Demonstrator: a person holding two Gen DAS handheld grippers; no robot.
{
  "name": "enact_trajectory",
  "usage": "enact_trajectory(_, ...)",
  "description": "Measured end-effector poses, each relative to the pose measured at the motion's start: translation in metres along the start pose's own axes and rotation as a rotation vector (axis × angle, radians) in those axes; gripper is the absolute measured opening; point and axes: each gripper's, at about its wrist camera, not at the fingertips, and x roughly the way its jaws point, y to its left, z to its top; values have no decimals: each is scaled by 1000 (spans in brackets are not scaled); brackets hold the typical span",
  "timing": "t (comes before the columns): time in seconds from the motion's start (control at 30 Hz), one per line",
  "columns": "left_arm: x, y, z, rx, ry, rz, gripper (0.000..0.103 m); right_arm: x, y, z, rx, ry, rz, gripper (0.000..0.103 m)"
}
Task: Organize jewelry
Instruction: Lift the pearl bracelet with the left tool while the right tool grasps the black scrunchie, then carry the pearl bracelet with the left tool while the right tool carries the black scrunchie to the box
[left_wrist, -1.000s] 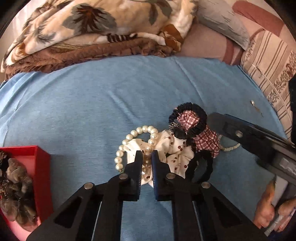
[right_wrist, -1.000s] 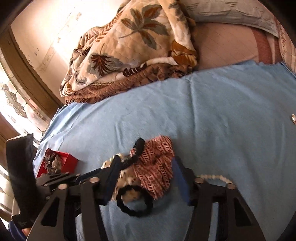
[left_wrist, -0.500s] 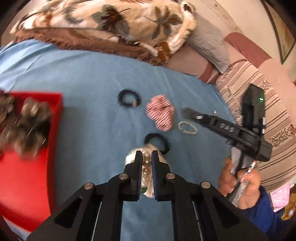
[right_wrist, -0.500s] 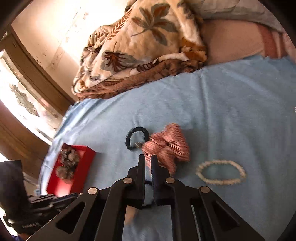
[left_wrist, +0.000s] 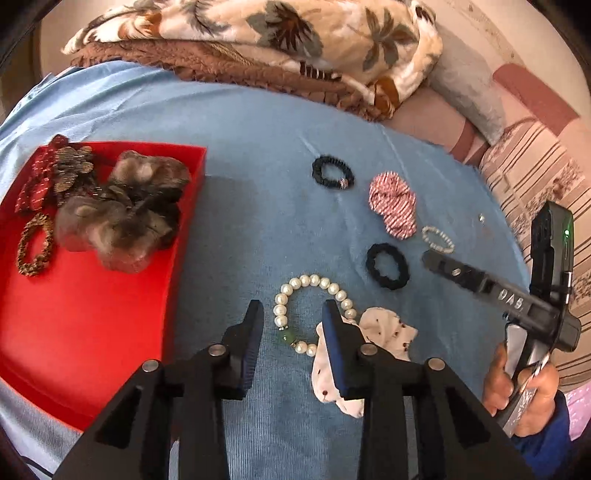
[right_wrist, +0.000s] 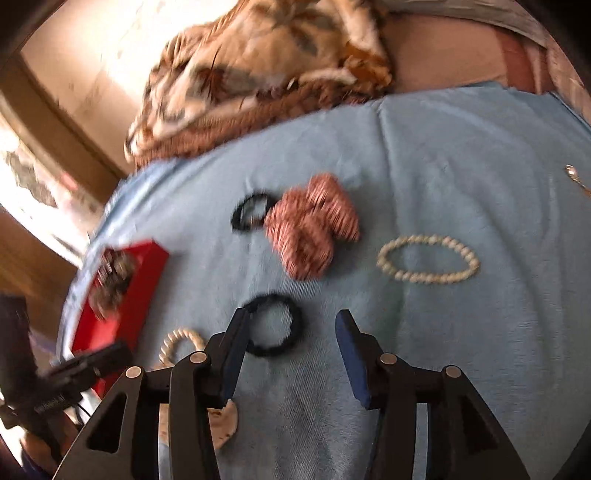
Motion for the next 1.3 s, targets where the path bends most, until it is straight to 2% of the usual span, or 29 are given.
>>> enact_trajectory(0.1, 23, -6, 5, 37, 43, 34, 31, 24, 7, -5, -62, 44, -55, 52)
enact_trajectory(0.27, 48, -9, 7, 77, 65, 62, 25, 32, 19, -5, -153, 4, -110, 51)
enact_trajectory(0.33, 48, -12, 7, 87, 51, 69, 24, 37, 25, -8, -201, -6, -162, 43)
enact_trajectory(0.37, 48, -13, 5, 90, 46, 78, 22, 38, 28, -9, -224, -10, -188, 35)
enact_trajectory(0.4, 48, -14, 5, 96, 40, 95, 12, 39, 31, -9, -241, -15, -204, 24)
enact_trajectory(0.47, 45, -13, 6, 82, 42, 84, 9, 37, 31, -7, -228, -10, -173, 9)
enact_trajectory(0.53, 35, -12, 6, 52, 33, 55, 9, 33, 24, -5, -172, -10, -133, 9)
enact_trajectory(0.67, 7, -20, 7, 56, -13, 23, 9, 16, 17, -1, -83, -37, -53, 9)
enact_trajectory(0.87, -48, -30, 4, 58, -86, -27, 9, -19, 21, -2, -44, -122, -15, 9)
enact_trajectory(1.1, -115, -6, -3, 39, -173, -7, 9, -42, 28, -25, -24, -155, -15, 9)
enact_trajectory(1.3, -145, 48, -9, -33, -212, 84, 9, -60, 65, -45, -93, -153, -8, 9)
